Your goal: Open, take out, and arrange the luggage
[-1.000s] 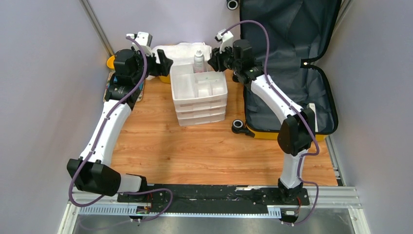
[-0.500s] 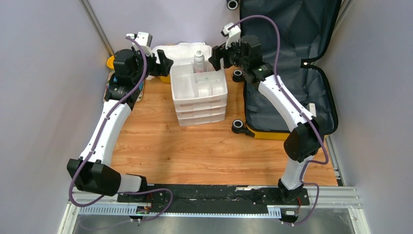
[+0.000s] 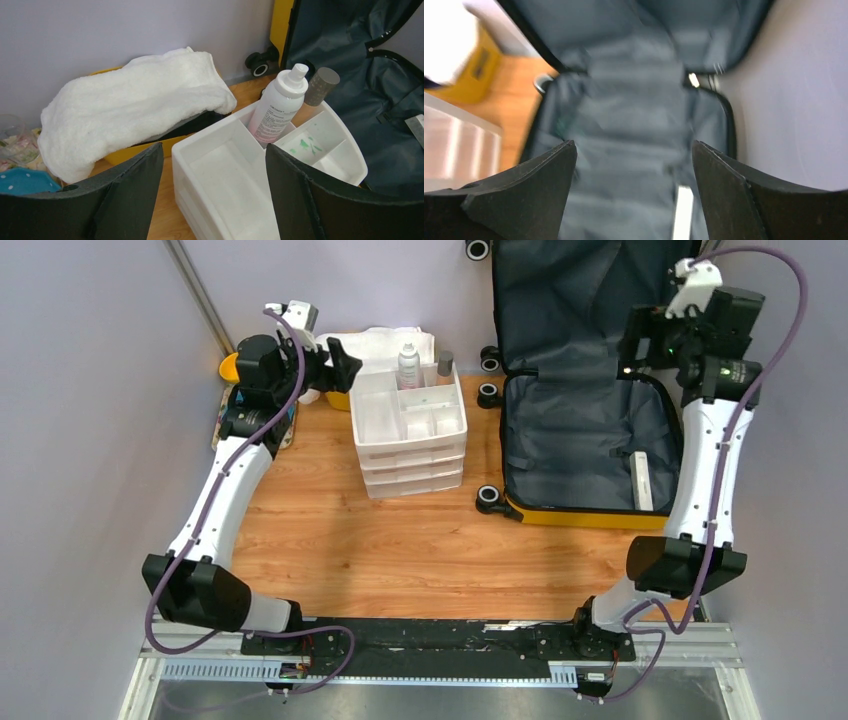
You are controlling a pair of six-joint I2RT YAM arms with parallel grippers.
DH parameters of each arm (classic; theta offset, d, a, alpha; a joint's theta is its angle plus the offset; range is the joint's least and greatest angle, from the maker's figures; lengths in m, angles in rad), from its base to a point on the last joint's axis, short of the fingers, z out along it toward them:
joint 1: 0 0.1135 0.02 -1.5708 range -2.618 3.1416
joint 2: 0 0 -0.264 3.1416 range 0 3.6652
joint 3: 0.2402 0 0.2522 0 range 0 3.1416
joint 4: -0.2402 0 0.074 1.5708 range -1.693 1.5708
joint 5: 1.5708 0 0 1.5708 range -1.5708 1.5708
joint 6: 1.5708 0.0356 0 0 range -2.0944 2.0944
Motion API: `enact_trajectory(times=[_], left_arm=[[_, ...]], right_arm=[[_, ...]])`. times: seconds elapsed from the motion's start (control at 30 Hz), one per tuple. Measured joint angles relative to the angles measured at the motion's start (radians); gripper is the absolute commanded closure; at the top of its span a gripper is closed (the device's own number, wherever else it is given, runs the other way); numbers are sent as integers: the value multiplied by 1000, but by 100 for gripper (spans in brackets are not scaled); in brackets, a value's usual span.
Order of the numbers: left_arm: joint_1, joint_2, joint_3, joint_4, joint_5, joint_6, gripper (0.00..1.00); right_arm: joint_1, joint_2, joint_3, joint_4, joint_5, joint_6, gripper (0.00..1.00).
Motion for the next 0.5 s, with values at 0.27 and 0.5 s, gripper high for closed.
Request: enact_trajectory(times=[0.27, 0.5], left_arm=[[0, 33, 4, 14, 23, -20, 18], [0, 43, 4, 24, 32, -27, 18]], right_arm=[[-275, 22, -166, -393, 27, -170, 16], [-285, 77, -417, -432, 139, -256, 20]])
